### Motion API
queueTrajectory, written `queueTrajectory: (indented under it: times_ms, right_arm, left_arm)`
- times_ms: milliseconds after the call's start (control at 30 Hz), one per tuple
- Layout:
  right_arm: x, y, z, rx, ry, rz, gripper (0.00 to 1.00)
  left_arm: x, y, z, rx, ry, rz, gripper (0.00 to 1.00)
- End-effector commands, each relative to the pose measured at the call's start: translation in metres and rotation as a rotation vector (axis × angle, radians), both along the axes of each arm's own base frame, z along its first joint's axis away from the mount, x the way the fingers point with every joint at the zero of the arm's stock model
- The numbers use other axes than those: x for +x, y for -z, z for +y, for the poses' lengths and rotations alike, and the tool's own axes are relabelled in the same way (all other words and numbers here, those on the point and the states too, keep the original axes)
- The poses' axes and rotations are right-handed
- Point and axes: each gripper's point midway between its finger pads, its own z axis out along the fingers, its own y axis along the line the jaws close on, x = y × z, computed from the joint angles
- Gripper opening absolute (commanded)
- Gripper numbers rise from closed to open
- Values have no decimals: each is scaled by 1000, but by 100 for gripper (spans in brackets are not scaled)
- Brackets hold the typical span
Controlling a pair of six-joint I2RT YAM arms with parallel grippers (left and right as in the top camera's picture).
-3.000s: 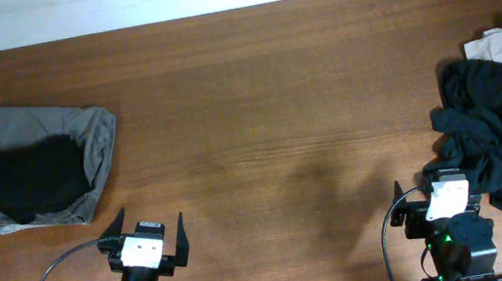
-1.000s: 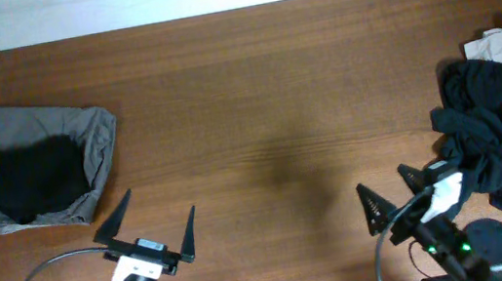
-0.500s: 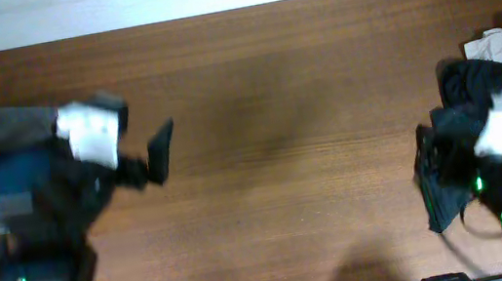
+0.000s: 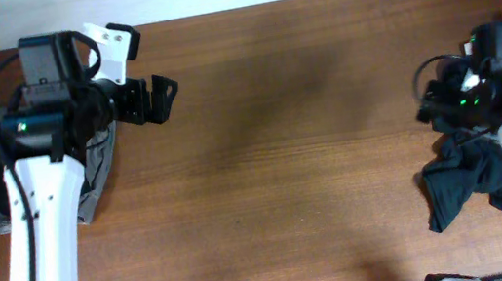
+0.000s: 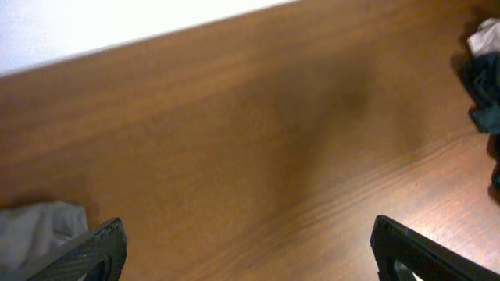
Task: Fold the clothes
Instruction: 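Reach the right gripper into the dark clothes pile and grasp a shirt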
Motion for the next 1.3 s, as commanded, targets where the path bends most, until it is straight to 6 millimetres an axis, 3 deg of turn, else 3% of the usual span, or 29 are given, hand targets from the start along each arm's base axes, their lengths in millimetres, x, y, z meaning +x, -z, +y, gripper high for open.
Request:
queueTrajectory:
  times_ms: [0, 133, 233, 433, 600, 667, 833, 867, 1033, 1133, 1267]
  right_arm:
    - [-6, 30, -38, 45, 186, 95, 100]
    - [-3, 71, -47, 153, 232, 187, 94]
    - [16, 99, -43, 202, 211, 204, 93]
    - [50, 139, -52, 182, 194, 174, 93]
    - [72, 159, -64, 150, 195, 122, 84]
    - [78, 162, -69, 132, 197, 104, 83]
    - [79, 168, -75, 101, 205, 109, 69]
    - [76, 170, -76, 94, 210, 117, 63]
    - [70, 169, -75, 97, 251, 131, 10]
    - [76, 150, -68, 116, 233, 87, 4]
    - [87, 97, -57, 75, 190, -29, 4]
  left_arm:
    - [1, 6, -2, 2, 17, 27, 99]
    - [1, 12, -2, 3, 17, 51, 99]
    - [1, 13, -2, 3, 17, 53, 99]
    - [-1, 14, -2, 3, 17, 64, 99]
    - [-3, 16, -2, 4, 17, 73, 99]
    - [-3, 16, -2, 4, 17, 73, 99]
    - [-3, 16, -2, 4, 17, 73, 99]
    - [-3, 16, -2, 4, 17, 73, 99]
    - [-3, 16, -2, 4, 17, 73, 99]
    - [-3, 15, -2, 4, 17, 72, 99]
    - [-3, 15, -2, 4, 17, 73, 100]
